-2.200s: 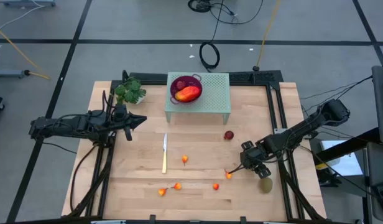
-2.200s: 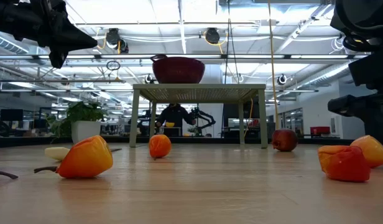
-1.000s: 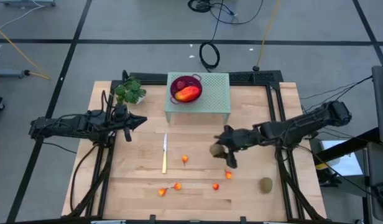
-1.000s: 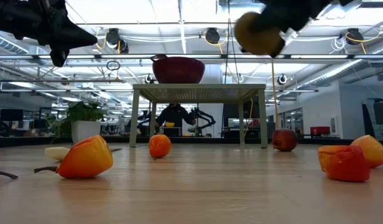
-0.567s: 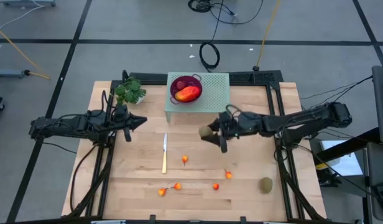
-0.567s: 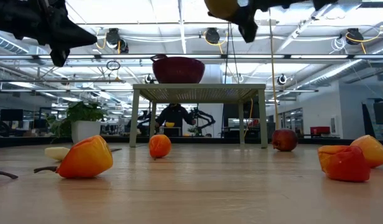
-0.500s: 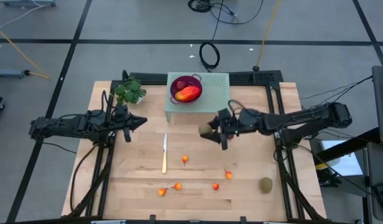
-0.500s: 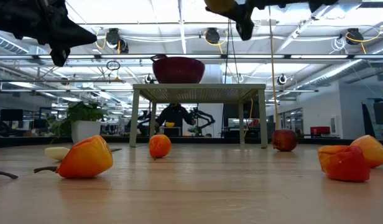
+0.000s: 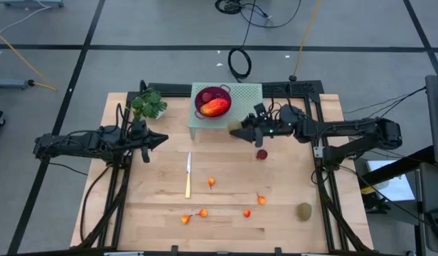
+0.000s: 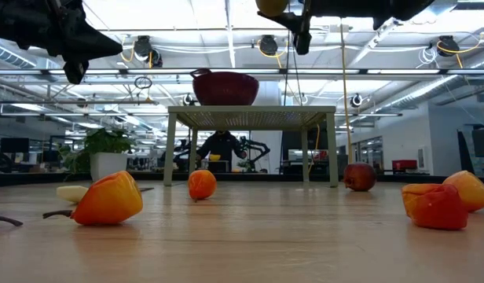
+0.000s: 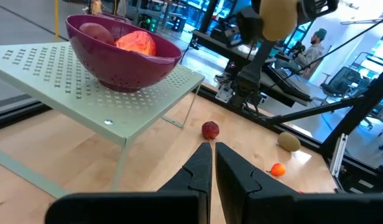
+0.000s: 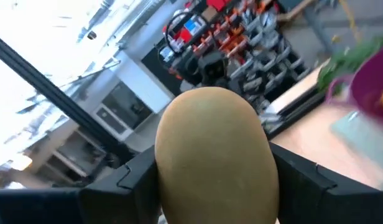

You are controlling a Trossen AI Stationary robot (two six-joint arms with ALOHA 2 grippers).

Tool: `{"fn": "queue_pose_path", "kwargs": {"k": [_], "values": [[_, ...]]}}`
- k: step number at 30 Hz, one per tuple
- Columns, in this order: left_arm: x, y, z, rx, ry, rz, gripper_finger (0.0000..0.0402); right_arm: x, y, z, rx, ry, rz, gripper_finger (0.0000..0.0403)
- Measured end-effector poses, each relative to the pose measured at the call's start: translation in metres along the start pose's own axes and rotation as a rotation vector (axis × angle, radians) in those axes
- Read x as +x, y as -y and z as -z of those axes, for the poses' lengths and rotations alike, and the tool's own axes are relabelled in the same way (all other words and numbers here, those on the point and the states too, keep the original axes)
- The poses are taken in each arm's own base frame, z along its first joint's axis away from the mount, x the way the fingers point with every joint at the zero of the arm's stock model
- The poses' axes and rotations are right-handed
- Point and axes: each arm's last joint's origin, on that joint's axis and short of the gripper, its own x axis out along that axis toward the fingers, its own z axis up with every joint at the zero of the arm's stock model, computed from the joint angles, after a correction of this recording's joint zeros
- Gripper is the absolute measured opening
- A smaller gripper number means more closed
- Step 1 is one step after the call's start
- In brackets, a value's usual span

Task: Pick & Place Fruit
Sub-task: Put the kiwi into the strainer bowl on the shelf

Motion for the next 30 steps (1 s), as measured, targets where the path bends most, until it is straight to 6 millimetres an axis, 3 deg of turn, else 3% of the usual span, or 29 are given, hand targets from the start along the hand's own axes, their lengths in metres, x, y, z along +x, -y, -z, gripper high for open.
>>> {"fn": "queue_pose_path", "kwargs": {"k": [6, 11, 17, 24, 30], "values": [[0.0, 0.0, 0.0, 0.001, 0.001, -0.002, 0.0019, -0.003, 0.007, -0.007, -0.346, -0.005, -0.01, 0.0222], [0.0, 0.0, 0.0, 0.0, 0.004, -0.008, 0.0019, -0.006, 0.019, -0.014, -0.602, -0.002, 0.084, 0.0226], [0.0, -0.001, 0.0, -0.004, 0.014, -0.032, 0.0019, -0.008, 0.023, -0.043, -0.844, 0.003, 0.27, 0.0225], [0.0, -0.003, -0.001, -0.003, 0.036, -0.087, 0.0019, 0.003, 0.026, -0.08, -0.965, -0.068, 0.401, 0.0228], [0.0, -0.003, -0.001, -0.006, 0.037, -0.089, 0.0019, 0.027, 0.037, -0.098, -1.028, -0.096, 0.429, 0.0226]]}}
